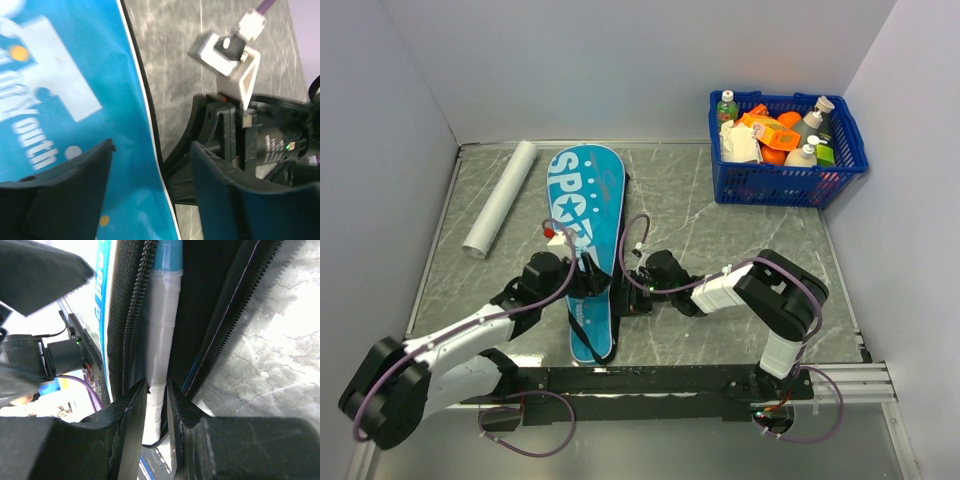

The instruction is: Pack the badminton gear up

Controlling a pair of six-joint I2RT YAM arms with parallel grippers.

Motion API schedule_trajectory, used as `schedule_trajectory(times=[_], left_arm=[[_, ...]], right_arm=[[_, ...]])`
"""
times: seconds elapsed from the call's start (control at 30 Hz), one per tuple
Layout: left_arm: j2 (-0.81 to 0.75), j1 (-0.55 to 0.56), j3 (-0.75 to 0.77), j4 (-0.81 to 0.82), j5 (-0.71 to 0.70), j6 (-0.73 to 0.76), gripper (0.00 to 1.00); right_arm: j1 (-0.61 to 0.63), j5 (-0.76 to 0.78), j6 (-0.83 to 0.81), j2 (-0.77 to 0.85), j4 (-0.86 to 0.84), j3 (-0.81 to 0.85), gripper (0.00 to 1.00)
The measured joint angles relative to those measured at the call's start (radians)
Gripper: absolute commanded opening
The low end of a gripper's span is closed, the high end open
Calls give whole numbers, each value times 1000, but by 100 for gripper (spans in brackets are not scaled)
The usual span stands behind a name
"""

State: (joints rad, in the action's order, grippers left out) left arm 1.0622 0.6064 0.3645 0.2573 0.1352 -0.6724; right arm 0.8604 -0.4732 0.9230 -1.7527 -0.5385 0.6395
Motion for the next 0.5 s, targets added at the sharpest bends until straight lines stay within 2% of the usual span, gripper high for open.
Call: schedule_trajectory(times=[0.1, 0.2, 0.3, 0.33, 0.4, 0.43, 0.5], left_arm=[[-85, 0, 8, -77, -62, -6, 71], [-169, 2, 51, -207, -191, -37, 75], [-200, 2, 90, -316, -320, -94, 64], [-203, 2, 93, -340, -348, -113, 54], [-199, 2, 93, -400, -406, -159, 44], [-192, 2, 92, -424, -427, -173, 34], [-165, 0, 89, -466, -464, -208, 27]], right_arm=[[0, -3, 0, -2, -2, 0, 30], [0, -10, 2, -6, -13, 0, 29], [1, -18, 3, -11, -27, 0, 29], [1, -21, 4, -13, -31, 0, 29], [1, -30, 4, -14, -39, 0, 29], [1, -32, 4, -14, -41, 0, 29], [1, -37, 4, -14, -43, 0, 29]])
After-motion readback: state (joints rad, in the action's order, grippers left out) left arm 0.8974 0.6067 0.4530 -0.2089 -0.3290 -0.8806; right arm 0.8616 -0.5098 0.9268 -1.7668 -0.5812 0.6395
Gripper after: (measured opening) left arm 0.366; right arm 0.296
